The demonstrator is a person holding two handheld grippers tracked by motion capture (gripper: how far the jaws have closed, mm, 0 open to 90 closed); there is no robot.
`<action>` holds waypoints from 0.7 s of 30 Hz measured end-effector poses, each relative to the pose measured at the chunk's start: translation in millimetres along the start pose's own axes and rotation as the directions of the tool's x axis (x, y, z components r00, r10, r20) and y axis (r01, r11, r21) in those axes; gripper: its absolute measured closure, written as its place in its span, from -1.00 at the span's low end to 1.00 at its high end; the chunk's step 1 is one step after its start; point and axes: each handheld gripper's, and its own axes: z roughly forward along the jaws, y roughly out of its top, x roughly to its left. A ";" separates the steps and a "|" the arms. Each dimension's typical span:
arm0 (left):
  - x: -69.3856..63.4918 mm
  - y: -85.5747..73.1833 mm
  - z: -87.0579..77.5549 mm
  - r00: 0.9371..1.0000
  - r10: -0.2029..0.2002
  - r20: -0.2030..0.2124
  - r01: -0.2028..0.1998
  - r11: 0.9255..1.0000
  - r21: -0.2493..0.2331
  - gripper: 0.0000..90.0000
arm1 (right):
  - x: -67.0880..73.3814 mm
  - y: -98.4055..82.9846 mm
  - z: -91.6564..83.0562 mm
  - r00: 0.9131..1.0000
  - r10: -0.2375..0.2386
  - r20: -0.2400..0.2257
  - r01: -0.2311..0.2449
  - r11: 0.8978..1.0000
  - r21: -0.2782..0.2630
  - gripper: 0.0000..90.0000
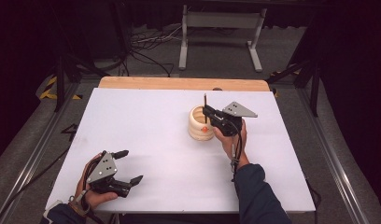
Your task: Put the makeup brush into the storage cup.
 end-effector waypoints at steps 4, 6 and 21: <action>-0.1 0.0 0.2 1.000 0.003 -0.001 -0.003 1.000 0.006 -0.85 | -0.7 0.4 -0.8 1.000 0.003 0.003 -0.003 1.000 -0.005 0.78; -0.2 0.0 0.2 1.000 0.004 -0.001 -0.004 1.000 0.005 -0.85 | -0.8 1.1 -1.6 1.000 0.005 0.001 -0.005 1.000 -0.010 0.74; -0.3 0.0 -0.3 1.000 0.007 0.007 -0.007 1.000 0.003 -0.85 | 4.1 10.0 -8.0 0.999 -0.051 0.014 0.051 0.999 -0.001 0.38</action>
